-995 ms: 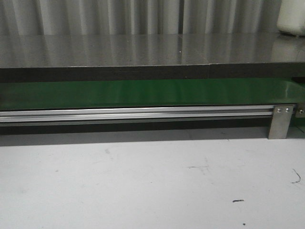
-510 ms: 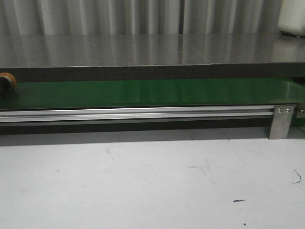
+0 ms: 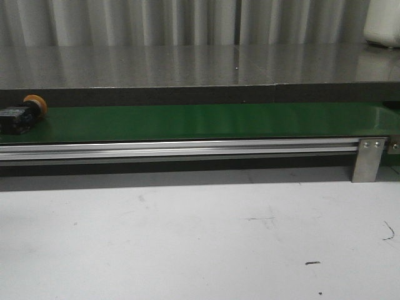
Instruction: Move button from left to right
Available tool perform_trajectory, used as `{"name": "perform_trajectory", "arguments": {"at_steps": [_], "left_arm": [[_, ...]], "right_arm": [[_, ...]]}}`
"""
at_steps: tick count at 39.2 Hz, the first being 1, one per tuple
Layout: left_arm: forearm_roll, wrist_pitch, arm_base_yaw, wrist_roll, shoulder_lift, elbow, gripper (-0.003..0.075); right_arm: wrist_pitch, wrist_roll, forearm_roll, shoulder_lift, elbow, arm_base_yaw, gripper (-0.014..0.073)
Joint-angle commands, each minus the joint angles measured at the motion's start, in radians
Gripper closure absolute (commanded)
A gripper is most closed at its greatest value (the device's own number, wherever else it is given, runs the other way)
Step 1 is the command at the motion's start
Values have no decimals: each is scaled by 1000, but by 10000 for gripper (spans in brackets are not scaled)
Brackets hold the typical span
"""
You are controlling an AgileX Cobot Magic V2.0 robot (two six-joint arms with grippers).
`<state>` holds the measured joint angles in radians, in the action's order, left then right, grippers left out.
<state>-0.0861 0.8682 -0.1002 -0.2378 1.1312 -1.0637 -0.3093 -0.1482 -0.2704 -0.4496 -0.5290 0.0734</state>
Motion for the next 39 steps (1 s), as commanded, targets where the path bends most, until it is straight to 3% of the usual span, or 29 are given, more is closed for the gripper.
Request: {"name": "perform_trajectory", "arguments": {"at_steps": [1,11,20,30,39], "left_arm": [[-31,-180,4,12,-133,105,741],[-66,-325,4,12,-462,406,741],[-70,-323,4,12,-791,583,741],[-88,-344,4,12,-1037,667,741],[-93,-352,4,12,-1073,667,741]], "right_arm": [[81,-9,-8,-9,-35,1,-52],[81,-9,-8,-9,-35,1,-52],[81,-9,-8,-9,-35,1,-52],[81,-9,-8,-9,-35,1,-52],[81,-9,-8,-9,-35,1,-52]]}}
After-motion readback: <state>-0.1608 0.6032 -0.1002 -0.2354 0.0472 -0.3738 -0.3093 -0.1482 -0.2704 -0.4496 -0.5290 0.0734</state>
